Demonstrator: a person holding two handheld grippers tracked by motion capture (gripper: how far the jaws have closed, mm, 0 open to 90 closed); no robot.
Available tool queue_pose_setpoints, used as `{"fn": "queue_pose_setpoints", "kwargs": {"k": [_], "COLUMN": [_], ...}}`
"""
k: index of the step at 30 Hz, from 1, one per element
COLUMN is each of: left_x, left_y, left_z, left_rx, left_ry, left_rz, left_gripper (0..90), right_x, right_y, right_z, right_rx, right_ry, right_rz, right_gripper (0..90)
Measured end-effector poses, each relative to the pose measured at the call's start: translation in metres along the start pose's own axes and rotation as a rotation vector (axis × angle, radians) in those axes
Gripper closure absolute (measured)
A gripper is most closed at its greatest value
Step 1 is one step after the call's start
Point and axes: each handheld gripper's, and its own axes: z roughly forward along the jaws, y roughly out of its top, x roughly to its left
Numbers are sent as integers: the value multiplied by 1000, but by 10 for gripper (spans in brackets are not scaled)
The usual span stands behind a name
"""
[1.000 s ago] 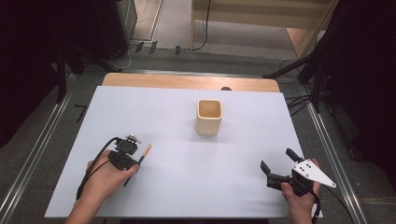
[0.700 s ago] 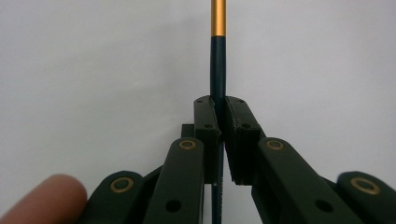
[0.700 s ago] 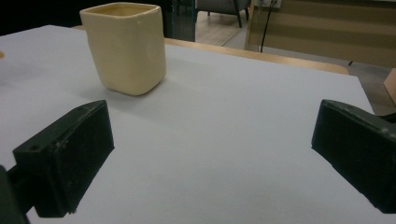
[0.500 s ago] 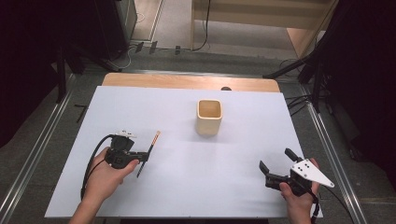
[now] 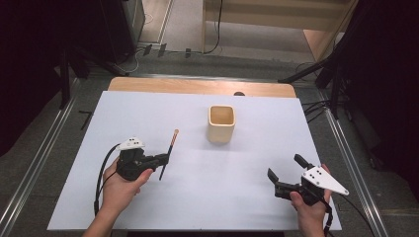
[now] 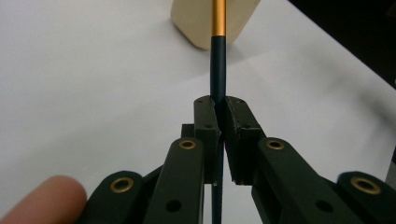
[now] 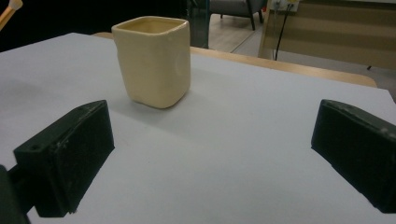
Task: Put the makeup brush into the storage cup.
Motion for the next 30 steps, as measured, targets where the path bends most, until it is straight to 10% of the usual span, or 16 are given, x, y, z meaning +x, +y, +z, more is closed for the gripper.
{"fn": "queue_pose_setpoints", "kwargs": {"k": [14, 30], "left_x": [-15, -24], "left_y": [-2, -4], "left_z": [4, 13], "left_rx": [-200, -263], "left_ry": [-72, -109], "left_rz": [93, 118], "left_gripper": [850, 850], "right_x": [27, 62], "right_y": [29, 51], "right_z": [14, 36], "right_rx": [-5, -7], "right_ry": [79, 127], "right_rz": [3, 57], "right_gripper": [0, 168]}}
